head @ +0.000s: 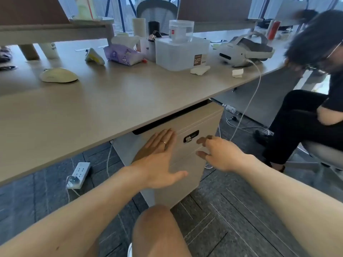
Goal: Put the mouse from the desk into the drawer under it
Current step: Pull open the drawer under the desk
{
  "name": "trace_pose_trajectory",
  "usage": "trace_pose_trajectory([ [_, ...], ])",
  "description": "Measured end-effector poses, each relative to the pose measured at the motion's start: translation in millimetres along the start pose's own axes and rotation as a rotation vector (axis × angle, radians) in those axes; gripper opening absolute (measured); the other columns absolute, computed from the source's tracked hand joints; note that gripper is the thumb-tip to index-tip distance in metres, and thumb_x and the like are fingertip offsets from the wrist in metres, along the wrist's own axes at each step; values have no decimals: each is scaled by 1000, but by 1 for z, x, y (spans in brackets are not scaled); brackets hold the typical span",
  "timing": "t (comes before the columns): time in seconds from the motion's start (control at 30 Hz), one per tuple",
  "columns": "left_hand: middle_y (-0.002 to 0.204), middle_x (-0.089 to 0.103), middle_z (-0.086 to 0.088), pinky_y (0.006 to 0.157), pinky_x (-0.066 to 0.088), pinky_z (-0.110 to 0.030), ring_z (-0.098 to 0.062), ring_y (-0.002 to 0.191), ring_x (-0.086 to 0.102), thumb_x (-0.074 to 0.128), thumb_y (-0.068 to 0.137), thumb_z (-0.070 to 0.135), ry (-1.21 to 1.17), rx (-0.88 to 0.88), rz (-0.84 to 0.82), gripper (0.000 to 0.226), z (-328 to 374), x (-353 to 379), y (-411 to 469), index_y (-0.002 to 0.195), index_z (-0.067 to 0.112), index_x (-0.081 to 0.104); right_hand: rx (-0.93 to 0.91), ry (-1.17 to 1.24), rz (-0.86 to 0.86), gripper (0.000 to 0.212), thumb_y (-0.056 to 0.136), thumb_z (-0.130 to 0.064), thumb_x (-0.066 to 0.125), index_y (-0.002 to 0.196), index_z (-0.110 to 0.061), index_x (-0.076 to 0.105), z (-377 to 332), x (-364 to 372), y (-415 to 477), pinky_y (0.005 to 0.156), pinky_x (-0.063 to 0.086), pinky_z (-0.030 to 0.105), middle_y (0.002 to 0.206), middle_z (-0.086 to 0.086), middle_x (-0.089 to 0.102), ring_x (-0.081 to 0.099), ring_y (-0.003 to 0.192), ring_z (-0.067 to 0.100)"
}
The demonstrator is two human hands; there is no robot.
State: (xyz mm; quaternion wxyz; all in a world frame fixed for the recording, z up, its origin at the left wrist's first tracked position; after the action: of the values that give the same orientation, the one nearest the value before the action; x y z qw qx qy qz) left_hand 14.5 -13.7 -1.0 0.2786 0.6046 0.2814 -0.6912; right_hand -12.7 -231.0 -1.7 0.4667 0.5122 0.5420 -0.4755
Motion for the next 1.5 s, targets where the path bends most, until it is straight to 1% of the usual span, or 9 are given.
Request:
trace_pose_trajectory([
  [0.1,166,-29,-3,124,-9,-36,-14,151,-27,34,84,84,17,-3,30,115,1,2,3,157,13,-21,12,-26,27,44,98,-47,43,134,-24,53,-8,14,15,84,53,45,125,6,63,65,105,36],
  [0.17,167,-27,-3,124,-9,-36,-13,151,-25,34,84,84,-4,-1,67,115,0,4,4,158,14,-19,90,117,85,42,97,-48,44,123,-20,61,-8,23,23,78,55,44,112,10,70,67,97,38],
  [0.27,166,-28,-3,124,-10,-35,-13,151,-26,35,84,84,1,7,101,116,1,4,3,158,13,-20,292,528,96,41,98,-41,50,103,-4,68,-1,30,42,72,53,39,93,19,73,68,84,36],
  [0.37,166,-30,-2,123,-11,-34,-12,150,-28,36,84,83,-28,3,118,115,4,3,2,158,14,-21,587,1161,16,26,100,-25,53,100,-1,61,-12,44,62,47,51,27,74,14,63,58,59,26],
  [0.5,166,-28,0,123,-11,-34,-11,150,-27,37,84,83,-63,-13,112,115,5,0,3,158,15,-19,717,1424,46,20,100,-16,46,91,-2,59,-21,51,70,35,47,22,67,11,57,53,54,22],
  [0.67,167,-26,0,124,-10,-34,-10,151,-25,37,84,83,-70,-17,103,114,4,0,4,159,16,-17,701,1454,80,17,98,-19,48,87,-9,58,-21,55,64,50,46,28,67,7,59,53,54,18],
  [0.93,169,-21,2,124,-10,-33,-8,152,-21,39,86,81,-102,-29,95,111,3,-2,4,161,18,-12,718,1496,186,16,97,-14,49,82,-10,54,-22,58,49,49,43,28,62,7,54,48,52,20],
  [1.27,169,-17,5,123,-9,-33,-9,153,-16,26,81,90,-138,-92,19,112,11,-9,4,161,20,-11,728,1432,220,23,101,-17,45,84,-7,58,7,59,-51,57,43,32,73,10,60,56,67,23],
  [1.5,170,-17,4,125,-5,-36,-10,153,-15,31,76,93,-115,-117,-28,120,15,-11,4,161,20,-11,748,1401,232,23,100,-17,46,84,-8,59,25,59,-107,60,46,34,74,12,61,56,66,24],
])
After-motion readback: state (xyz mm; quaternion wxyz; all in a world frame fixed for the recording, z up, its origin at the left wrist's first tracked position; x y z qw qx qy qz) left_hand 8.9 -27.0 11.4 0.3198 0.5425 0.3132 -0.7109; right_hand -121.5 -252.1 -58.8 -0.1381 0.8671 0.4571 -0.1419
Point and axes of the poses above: each hand's wrist, its own y-axis towards the middle knuckle, its own x-axis out of the palm, z = x × y, the point moved 2 cm from there along y, towards the middle knuckle
